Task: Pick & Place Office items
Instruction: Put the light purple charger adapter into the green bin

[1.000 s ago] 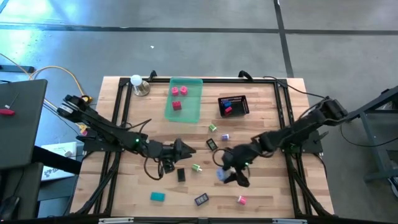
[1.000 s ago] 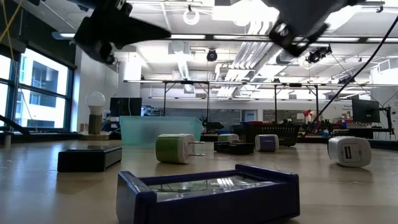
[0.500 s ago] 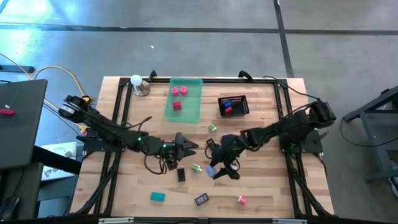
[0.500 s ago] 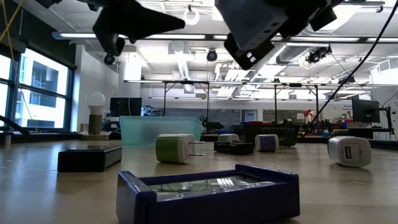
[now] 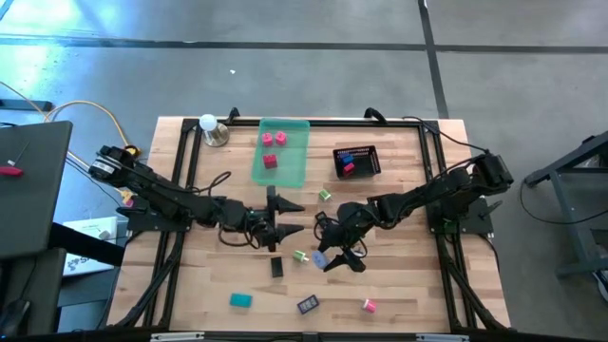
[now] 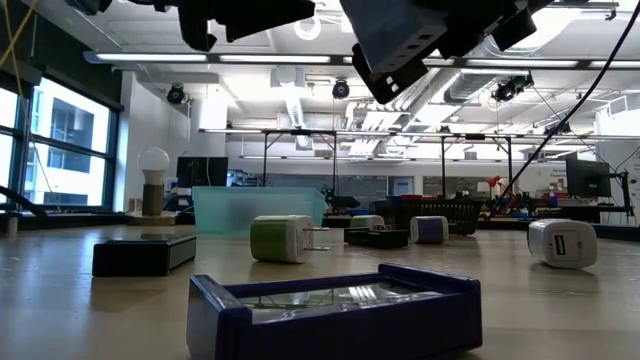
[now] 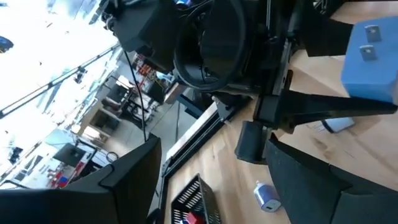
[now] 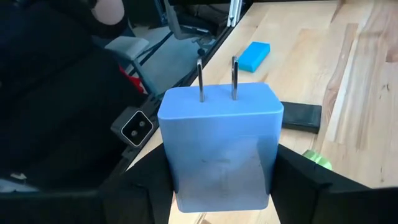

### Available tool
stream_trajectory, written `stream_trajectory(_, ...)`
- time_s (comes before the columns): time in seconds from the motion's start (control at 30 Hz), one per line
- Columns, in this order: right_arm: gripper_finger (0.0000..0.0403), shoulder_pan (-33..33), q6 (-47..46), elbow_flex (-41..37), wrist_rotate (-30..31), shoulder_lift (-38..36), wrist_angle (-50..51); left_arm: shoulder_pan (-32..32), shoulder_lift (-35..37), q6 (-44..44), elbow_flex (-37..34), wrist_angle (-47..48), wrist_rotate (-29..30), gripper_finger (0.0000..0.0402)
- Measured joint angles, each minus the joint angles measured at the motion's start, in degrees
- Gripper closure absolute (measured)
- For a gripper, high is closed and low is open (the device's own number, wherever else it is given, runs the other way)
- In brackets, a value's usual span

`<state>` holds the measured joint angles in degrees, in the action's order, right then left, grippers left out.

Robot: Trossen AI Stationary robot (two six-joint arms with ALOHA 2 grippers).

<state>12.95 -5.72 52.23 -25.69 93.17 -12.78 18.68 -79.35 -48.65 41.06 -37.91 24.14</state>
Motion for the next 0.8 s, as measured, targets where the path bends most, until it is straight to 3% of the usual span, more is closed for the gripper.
stream_trajectory(0.33,0.0209,0.0,0.0,0.0,-0.02,-0.02,0.07,-2.12,0.07,-4.39,0.02,-4.88,-1.77,0.0121)
stream_trajectory(0.5,0.0209,0.0,-0.02,0.0,0.0,-0.02,0.09,-1.32,0.0,-13.07,0.07,5.87,-13.08,0.0121)
stream_trajectory(0.67,0.0209,0.0,-0.02,0.0,0.03,-0.02,0.2,-0.8,0.0,-8.26,0.11,7.87,-13.84,0.0121)
stream_trajectory(0.8,0.0209,0.0,-0.02,0.0,0.15,-0.02,0.22,1.41,-0.1,-11.72,2.03,10.58,-15.54,0.0121)
